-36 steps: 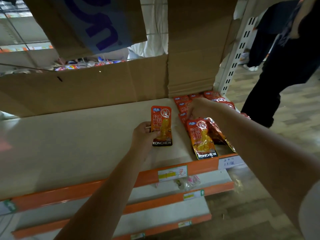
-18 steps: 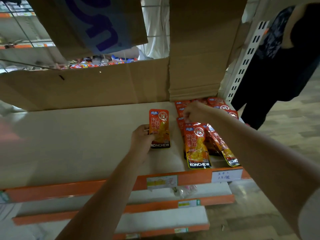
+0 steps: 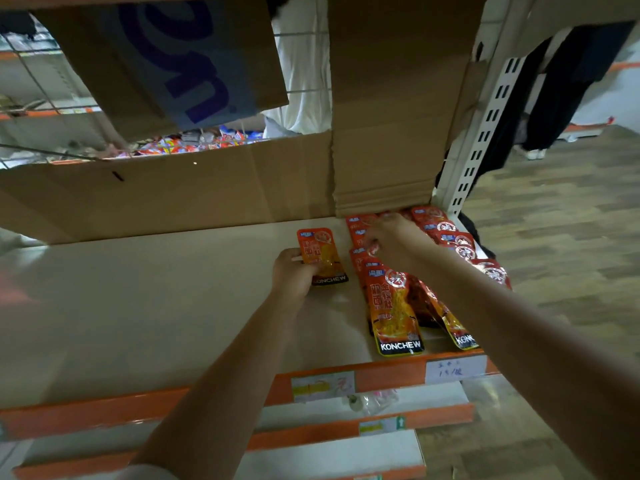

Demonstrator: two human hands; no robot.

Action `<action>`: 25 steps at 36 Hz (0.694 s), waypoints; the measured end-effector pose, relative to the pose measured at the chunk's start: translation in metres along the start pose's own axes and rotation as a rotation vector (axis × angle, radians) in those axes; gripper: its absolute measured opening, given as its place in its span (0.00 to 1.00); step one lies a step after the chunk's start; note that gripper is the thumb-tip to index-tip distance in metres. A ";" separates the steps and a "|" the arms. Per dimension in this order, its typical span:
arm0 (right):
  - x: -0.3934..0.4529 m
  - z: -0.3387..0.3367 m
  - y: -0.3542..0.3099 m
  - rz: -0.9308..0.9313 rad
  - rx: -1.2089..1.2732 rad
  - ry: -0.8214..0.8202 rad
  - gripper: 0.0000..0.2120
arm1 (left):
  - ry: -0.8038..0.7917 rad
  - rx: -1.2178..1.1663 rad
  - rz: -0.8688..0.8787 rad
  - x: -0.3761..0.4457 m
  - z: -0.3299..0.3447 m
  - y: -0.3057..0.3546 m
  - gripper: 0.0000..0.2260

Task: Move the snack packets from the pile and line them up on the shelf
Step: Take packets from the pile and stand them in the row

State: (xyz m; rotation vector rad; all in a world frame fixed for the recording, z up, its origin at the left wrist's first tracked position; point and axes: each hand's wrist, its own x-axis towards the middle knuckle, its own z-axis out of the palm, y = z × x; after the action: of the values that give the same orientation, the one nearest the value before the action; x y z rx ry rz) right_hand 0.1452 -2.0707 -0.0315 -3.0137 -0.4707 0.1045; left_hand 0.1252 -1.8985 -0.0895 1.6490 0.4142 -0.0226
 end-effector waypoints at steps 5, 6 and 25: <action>-0.009 0.001 -0.004 0.026 -0.021 0.014 0.16 | 0.007 0.083 0.044 0.019 0.022 0.005 0.17; -0.010 0.002 -0.004 0.019 -0.020 0.031 0.17 | 0.020 0.128 0.054 0.022 0.025 0.007 0.17; -0.019 -0.001 -0.009 -0.058 0.036 0.127 0.17 | -0.002 1.109 0.298 0.037 0.025 0.028 0.13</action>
State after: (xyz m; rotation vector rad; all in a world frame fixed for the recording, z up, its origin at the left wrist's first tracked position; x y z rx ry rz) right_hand 0.1249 -2.0682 -0.0291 -2.9456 -0.5376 -0.0816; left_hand 0.1729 -1.9151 -0.0758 2.7900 0.1280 -0.0349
